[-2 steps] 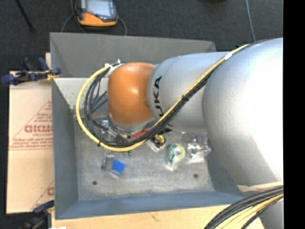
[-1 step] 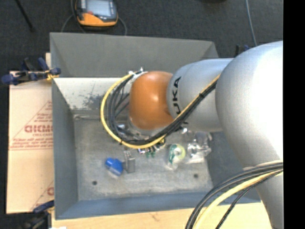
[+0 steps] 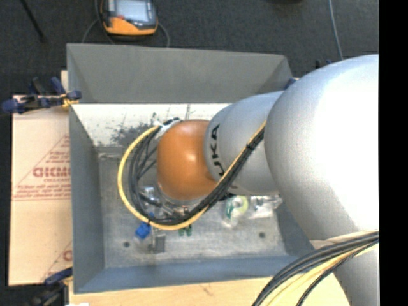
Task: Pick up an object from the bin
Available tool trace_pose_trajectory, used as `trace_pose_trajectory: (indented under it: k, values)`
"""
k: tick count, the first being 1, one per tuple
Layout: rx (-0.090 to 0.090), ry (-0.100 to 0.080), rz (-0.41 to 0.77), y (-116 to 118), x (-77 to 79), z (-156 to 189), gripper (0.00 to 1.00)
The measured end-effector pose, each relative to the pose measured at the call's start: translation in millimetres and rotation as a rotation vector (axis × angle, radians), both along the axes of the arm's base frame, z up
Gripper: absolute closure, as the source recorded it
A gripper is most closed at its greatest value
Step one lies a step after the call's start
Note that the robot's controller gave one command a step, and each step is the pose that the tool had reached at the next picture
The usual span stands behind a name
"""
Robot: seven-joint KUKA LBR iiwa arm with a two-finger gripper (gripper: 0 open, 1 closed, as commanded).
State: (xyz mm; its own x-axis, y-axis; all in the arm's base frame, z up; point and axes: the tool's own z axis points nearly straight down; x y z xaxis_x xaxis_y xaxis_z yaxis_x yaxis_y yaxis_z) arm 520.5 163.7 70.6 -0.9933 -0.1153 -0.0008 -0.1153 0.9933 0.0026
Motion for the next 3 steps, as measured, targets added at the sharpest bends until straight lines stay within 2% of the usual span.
trace_pose_trajectory:
  k: [1, 2, 3]
  values:
    - [-0.001, -0.001, -0.007, -2, 1.5, 0, 1.00]
    - [0.002, -0.004, -0.188, 51, 9.5, 48, 1.00]
    - [-0.001, -0.001, -0.192, 49, 9.0, 46, 0.00]
